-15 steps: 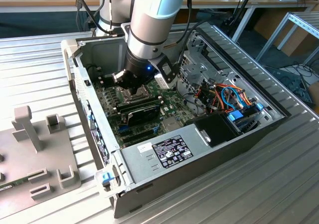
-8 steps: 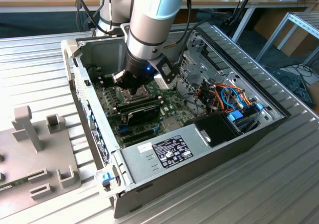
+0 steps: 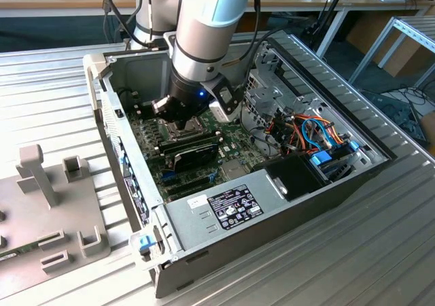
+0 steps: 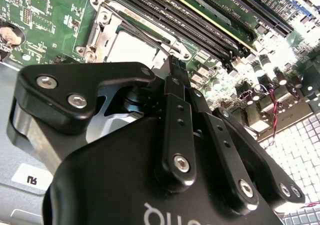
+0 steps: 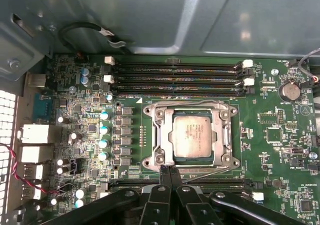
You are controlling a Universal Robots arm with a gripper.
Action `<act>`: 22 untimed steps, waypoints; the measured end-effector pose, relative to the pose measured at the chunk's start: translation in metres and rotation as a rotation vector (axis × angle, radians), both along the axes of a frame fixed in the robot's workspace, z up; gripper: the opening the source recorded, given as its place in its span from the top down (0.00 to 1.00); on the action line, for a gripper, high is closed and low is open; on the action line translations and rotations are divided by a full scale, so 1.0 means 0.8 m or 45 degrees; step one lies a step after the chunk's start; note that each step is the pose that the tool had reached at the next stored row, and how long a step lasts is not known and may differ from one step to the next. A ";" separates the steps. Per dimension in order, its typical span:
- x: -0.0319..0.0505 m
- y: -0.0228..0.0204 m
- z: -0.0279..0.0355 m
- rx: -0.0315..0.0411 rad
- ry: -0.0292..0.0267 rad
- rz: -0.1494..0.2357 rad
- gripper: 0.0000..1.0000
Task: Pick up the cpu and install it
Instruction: 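Install the second cpu locking lever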
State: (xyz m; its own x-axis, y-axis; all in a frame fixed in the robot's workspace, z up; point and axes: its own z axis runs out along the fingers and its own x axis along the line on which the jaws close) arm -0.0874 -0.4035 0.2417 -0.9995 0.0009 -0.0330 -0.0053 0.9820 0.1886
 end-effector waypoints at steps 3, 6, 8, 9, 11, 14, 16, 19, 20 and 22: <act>-0.001 0.0000 -0.0008 0.0001 0.0000 0.000 0.89; -0.001 0.0008 -0.0010 0.0003 -0.0002 0.000 0.89; -0.002 0.0033 -0.0009 0.0002 -0.0002 0.000 0.89; -0.002 0.0040 -0.0007 0.0002 -0.0001 0.000 0.89; -0.002 0.0041 -0.0001 0.0002 -0.0001 0.000 0.89; -0.002 0.0041 -0.0011 0.0001 0.0000 0.000 0.89; -0.002 0.0041 -0.0027 0.0003 -0.0002 0.000 0.89; -0.002 0.0040 -0.0036 -0.0002 0.0001 0.000 0.89; -0.002 0.0041 -0.0037 0.0001 -0.0001 0.000 0.89; -0.002 0.0041 -0.0037 0.0002 -0.0001 0.000 0.89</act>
